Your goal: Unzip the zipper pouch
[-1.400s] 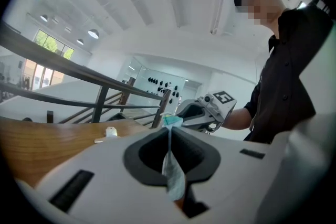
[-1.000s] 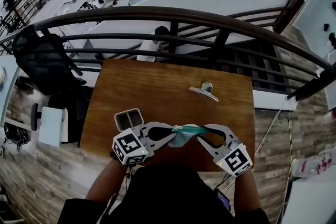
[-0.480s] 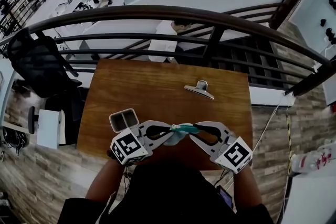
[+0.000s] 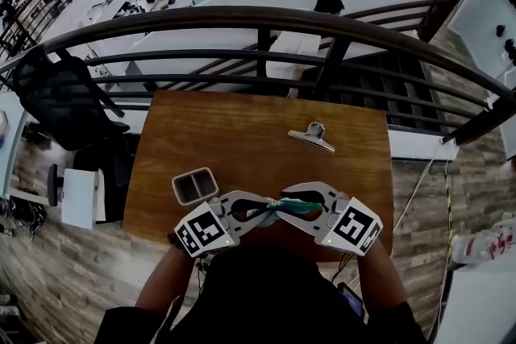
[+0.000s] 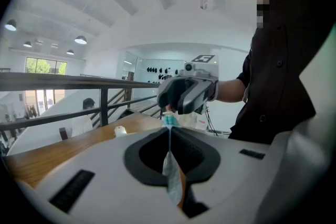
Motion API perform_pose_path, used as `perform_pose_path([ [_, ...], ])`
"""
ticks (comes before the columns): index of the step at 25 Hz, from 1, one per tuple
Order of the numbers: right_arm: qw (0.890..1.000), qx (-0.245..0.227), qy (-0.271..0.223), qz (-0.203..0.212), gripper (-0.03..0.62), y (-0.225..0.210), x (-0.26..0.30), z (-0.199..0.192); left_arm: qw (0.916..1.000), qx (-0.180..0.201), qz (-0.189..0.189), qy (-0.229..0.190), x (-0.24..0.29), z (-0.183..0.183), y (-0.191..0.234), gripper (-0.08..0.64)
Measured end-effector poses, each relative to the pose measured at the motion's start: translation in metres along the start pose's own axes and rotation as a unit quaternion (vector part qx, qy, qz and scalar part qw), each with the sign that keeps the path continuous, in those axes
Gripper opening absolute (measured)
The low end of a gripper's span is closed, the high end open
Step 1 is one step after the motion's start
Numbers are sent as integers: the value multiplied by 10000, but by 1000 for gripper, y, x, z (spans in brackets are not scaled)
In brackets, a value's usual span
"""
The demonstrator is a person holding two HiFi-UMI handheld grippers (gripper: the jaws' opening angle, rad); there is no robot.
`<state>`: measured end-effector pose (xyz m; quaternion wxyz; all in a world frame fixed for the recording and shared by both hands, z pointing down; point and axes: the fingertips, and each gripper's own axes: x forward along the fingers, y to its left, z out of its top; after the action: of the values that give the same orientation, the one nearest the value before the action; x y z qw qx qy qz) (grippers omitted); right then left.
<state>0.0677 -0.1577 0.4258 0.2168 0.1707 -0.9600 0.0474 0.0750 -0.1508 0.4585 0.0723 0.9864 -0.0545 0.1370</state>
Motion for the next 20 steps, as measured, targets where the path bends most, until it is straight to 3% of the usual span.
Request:
perform_pose_path([
  [13,9965,166,160,808,119,7,32,-9,9997,-29,82,219,-9,-15,2,17],
  [20,9951,-162,261,936,64,13,35,-13,9996,-142,73,221,-10,-19,5,17],
])
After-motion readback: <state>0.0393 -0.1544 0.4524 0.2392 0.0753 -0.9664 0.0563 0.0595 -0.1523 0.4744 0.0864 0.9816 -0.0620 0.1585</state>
